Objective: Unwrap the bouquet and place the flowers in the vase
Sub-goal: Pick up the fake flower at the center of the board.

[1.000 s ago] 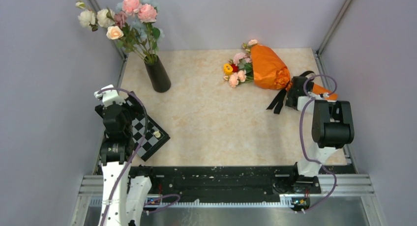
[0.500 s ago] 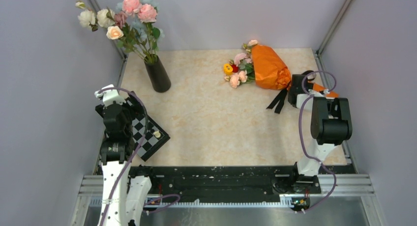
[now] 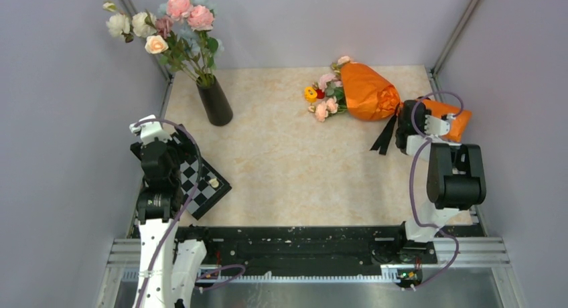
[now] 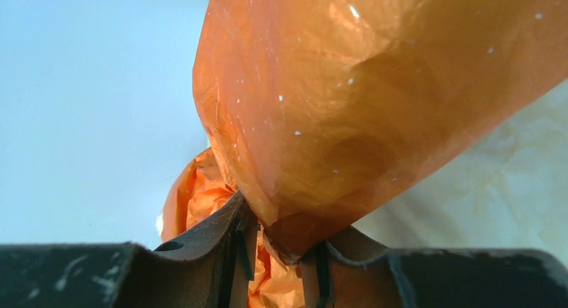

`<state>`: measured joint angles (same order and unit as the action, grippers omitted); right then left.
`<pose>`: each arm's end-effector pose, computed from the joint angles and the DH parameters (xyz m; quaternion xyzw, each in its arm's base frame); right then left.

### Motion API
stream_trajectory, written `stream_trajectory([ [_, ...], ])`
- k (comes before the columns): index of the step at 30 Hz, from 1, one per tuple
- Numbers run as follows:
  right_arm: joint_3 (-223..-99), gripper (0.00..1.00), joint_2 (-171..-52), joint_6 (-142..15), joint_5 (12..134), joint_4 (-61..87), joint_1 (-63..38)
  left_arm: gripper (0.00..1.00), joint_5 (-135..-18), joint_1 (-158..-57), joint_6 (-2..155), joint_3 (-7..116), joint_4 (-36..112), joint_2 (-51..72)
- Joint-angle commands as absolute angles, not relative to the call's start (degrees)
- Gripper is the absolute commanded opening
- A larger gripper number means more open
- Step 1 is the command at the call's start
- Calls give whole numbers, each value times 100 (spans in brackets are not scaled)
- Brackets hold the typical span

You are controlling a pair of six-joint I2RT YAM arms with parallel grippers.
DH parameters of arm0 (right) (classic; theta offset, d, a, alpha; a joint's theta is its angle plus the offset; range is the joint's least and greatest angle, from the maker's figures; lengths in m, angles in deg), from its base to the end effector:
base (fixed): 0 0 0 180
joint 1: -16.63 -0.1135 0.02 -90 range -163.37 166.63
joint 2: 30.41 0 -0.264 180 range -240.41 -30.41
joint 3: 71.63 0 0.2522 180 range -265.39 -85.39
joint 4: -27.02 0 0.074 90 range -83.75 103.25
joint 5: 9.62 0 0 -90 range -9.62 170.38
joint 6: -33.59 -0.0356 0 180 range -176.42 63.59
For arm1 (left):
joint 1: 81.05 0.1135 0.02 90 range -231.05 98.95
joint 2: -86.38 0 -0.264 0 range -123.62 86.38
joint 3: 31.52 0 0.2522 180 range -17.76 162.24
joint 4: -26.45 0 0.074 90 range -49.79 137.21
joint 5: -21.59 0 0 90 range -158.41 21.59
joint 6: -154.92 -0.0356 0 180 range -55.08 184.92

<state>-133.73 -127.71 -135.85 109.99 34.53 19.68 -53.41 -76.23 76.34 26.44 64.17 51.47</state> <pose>0.3511 -0.0363 0.1812 0.6449 0.5349 0.1374 0.5283 0.1392 0.0210 0.3359 -0.1898 0.7657 0.0683 0.6108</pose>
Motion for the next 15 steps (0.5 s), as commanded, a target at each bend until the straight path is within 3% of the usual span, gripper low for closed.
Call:
stream_trajectory([
  [1, -13200, 27, -12242, -13147, 10829, 4443, 1971, 99, -5377, -7640, 7604, 2592, 6209, 5107],
  [13, -13083, 8, -11450, -11892, 9949, 5671, 1914, 99, -6281, -7675, 7418, 2565, 6113, 5058],
  [15, -13136, 0, -11274, -11625, 9870, 5738, 1887, 99, -6338, -7675, 7400, 2570, 6105, 5075],
])
